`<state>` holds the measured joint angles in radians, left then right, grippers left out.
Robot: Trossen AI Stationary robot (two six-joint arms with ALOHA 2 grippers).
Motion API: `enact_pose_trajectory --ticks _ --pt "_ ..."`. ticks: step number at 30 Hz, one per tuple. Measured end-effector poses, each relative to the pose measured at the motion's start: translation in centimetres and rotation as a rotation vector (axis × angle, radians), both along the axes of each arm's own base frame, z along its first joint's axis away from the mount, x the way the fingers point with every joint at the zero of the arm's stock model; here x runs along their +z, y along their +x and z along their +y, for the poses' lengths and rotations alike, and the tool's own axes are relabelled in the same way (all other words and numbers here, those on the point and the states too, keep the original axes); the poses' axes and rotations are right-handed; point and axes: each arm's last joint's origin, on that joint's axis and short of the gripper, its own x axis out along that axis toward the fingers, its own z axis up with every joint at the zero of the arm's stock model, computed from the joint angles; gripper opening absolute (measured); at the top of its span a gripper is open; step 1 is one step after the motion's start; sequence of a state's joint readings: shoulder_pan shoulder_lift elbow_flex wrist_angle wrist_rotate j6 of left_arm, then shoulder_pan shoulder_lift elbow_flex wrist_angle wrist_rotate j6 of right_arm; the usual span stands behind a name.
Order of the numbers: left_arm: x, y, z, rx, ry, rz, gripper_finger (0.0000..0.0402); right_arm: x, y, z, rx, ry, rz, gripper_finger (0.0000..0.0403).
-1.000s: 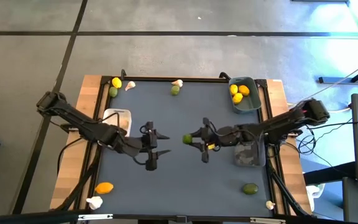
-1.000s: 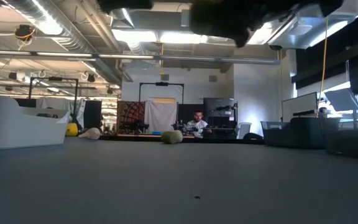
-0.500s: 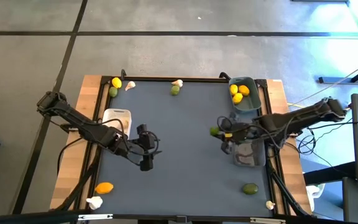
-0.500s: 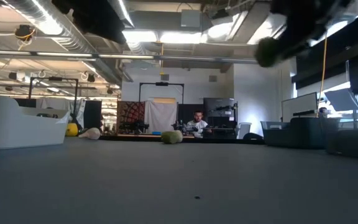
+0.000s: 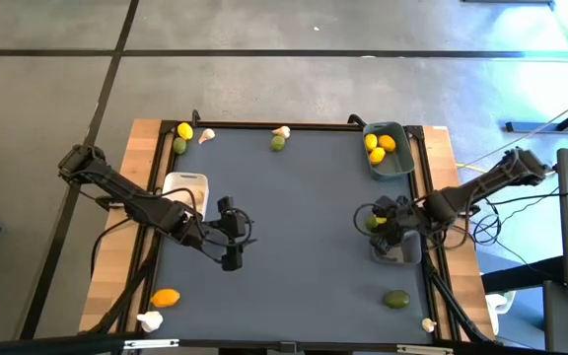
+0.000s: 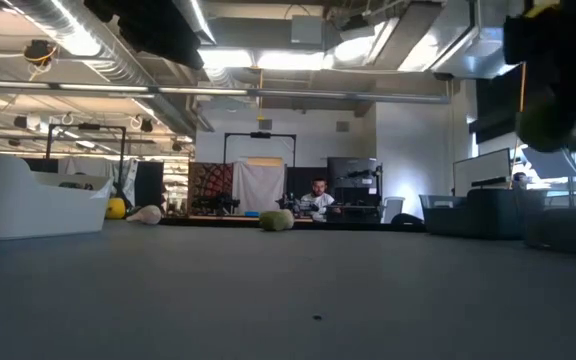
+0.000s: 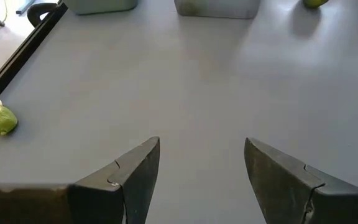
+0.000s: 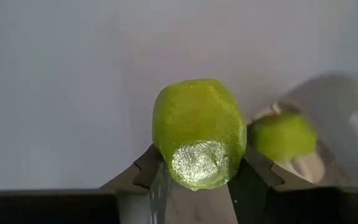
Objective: Sort produce into baskets
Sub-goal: Put the lime into the black bin
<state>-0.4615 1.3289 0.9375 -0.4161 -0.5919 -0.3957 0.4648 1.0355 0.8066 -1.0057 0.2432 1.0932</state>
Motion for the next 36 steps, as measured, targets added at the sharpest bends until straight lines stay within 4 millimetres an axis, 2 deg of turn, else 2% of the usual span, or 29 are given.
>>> enact_pose_trajectory --ticks 11,19,25,28,36 --pt "0.0 0.0 0.0 0.009 -0.013 -0.006 0.023 -4.3 -1.4 1.5 -0.111 0.089 0.22 0.0129" --pt "0.0 0.0 0.0 0.0 -0.001 -0.003 0.023 -6.9 -1.7 1.3 -0.128 0.065 0.259 0.0129" --pt "0.0 0.0 0.0 -0.001 -0.001 -0.003 0.023 -7.7 -1.5 1.4 -0.126 0.081 0.227 0.013" --pt "0.0 0.0 0.0 -0.001 -0.001 -0.003 0.023 -7.7 -1.5 1.4 -0.127 0.078 0.224 0.0145" --pt "0.0 0.0 0.0 -0.001 -0.001 -0.003 0.023 -7.7 -1.5 1.4 -0.101 0.074 0.233 0.0225"
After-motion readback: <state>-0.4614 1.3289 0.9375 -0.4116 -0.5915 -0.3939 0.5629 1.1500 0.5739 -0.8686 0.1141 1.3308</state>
